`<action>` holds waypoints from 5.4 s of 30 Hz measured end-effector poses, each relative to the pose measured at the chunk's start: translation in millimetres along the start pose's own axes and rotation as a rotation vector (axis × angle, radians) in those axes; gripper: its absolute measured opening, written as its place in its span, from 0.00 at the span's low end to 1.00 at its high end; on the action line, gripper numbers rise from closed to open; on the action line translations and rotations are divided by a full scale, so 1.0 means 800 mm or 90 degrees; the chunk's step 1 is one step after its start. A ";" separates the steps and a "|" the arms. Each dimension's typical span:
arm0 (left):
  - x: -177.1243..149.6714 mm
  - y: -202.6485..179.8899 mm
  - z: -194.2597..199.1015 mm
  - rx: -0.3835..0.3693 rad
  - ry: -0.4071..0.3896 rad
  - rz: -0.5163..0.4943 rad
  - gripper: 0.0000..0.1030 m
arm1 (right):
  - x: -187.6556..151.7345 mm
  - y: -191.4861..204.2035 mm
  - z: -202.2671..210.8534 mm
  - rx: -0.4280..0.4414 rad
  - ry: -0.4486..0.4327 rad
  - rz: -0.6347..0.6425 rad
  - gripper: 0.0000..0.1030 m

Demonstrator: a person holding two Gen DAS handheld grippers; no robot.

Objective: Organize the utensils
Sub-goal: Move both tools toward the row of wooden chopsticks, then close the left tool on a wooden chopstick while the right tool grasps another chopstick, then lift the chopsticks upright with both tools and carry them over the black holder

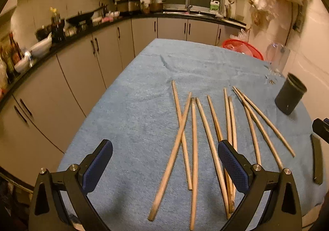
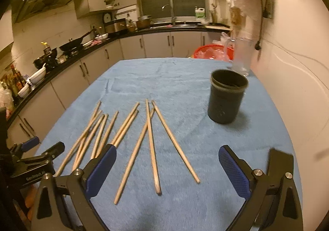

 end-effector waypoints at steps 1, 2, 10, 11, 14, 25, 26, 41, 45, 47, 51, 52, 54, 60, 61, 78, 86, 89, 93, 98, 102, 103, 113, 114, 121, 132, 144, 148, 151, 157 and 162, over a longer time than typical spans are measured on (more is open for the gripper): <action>0.006 0.010 -0.004 -0.008 0.010 0.010 0.99 | 0.007 0.000 -0.001 0.006 0.003 0.006 0.92; 0.010 0.015 -0.006 -0.014 0.010 0.016 0.99 | 0.013 0.000 -0.003 0.015 0.007 0.009 0.91; 0.059 0.052 -0.051 -0.092 0.079 0.050 0.70 | 0.064 0.000 -0.049 0.068 0.093 0.017 0.51; 0.066 0.051 -0.059 -0.124 0.090 0.054 0.68 | 0.071 -0.001 -0.059 0.075 0.104 0.008 0.51; 0.090 0.042 -0.088 -0.152 0.133 0.054 0.53 | 0.086 -0.002 -0.085 0.089 0.136 -0.004 0.50; 0.130 0.003 -0.190 -0.128 0.280 0.031 0.42 | 0.114 0.009 -0.189 0.097 0.245 0.002 0.36; 0.130 0.002 -0.197 -0.128 0.290 0.022 0.42 | 0.114 0.008 -0.200 0.095 0.254 -0.001 0.36; 0.143 -0.035 -0.245 -0.033 0.307 -0.057 0.12 | 0.109 0.028 -0.291 0.076 0.342 0.037 0.26; 0.145 -0.045 -0.251 -0.026 0.307 -0.078 0.12 | 0.109 0.036 -0.301 0.067 0.354 0.057 0.26; 0.146 -0.051 -0.253 -0.025 0.305 -0.083 0.12 | 0.107 0.042 -0.310 0.063 0.363 0.069 0.26; 0.153 -0.057 -0.258 -0.021 0.300 -0.090 0.10 | 0.108 0.055 -0.310 0.034 0.348 0.102 0.09; 0.155 -0.057 -0.257 -0.032 0.294 -0.080 0.09 | 0.108 0.056 -0.309 0.034 0.346 0.101 0.09; 0.161 -0.056 -0.257 -0.060 0.285 -0.062 0.09 | 0.110 0.054 -0.303 0.039 0.334 0.090 0.08; 0.182 -0.052 -0.205 -0.086 0.201 -0.050 0.08 | 0.129 0.034 -0.235 0.048 0.230 0.057 0.08; 0.187 -0.052 -0.193 -0.089 0.185 -0.050 0.08 | 0.133 0.030 -0.217 0.058 0.205 0.048 0.08; 0.215 -0.054 -0.028 -0.117 -0.041 -0.047 0.07 | 0.136 0.006 -0.007 0.085 -0.068 -0.038 0.08; 0.211 -0.061 -0.023 -0.128 -0.023 -0.064 0.07 | 0.122 -0.009 0.014 0.091 -0.084 -0.060 0.08; 0.209 -0.063 -0.064 -0.101 0.041 -0.090 0.09 | 0.121 -0.012 0.014 0.098 -0.083 -0.064 0.08; 0.202 -0.058 -0.152 -0.076 0.158 -0.082 0.11 | 0.120 -0.014 0.013 0.114 -0.082 -0.069 0.08; 0.192 -0.059 -0.241 -0.029 0.250 -0.073 0.12 | 0.120 -0.018 0.010 0.127 -0.080 -0.074 0.08; 0.191 -0.067 -0.281 0.002 0.279 -0.077 0.12 | 0.121 -0.019 0.011 0.131 -0.079 -0.069 0.08; 0.191 -0.070 -0.289 0.013 0.284 -0.085 0.13 | 0.121 -0.019 0.011 0.133 -0.079 -0.067 0.08; 0.182 -0.094 -0.292 0.008 0.262 -0.103 0.07 | 0.121 -0.024 0.018 0.141 -0.084 -0.068 0.08; 0.181 -0.096 -0.284 -0.004 0.255 -0.101 0.07 | 0.121 -0.024 0.021 0.141 -0.087 -0.067 0.08; 0.192 -0.090 -0.167 -0.051 0.135 -0.092 0.07 | 0.121 -0.021 0.048 0.140 -0.117 -0.063 0.08; 0.238 -0.078 -0.038 -0.101 -0.004 -0.090 0.07 | 0.121 -0.017 0.073 0.138 -0.136 -0.063 0.08; 0.261 -0.121 -0.001 -0.136 -0.039 -0.110 0.07 | 0.124 -0.037 0.088 0.136 -0.152 -0.079 0.08; 0.268 -0.142 0.009 -0.151 -0.043 -0.118 0.07 | 0.128 -0.049 0.092 0.132 -0.157 -0.086 0.08; 0.274 -0.161 0.022 -0.174 -0.047 -0.122 0.07 | 0.134 -0.065 0.096 0.126 -0.165 -0.097 0.08; 0.290 -0.208 0.041 -0.215 -0.066 -0.131 0.07 | 0.156 -0.105 0.107 0.110 -0.190 -0.129 0.08; 0.308 -0.256 0.052 -0.252 -0.076 -0.141 0.07 | 0.182 -0.136 0.123 0.087 -0.221 -0.146 0.08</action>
Point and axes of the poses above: each gripper's, at about its wrist camera, not at the fingertips, and z roughly against the way its jaws point, y to its left, x to its top, the point moved 2 cm from there along -z, roughly the way its jaws point, and after that the axes turned 2 degrees about -x, right-handed, at the moved point
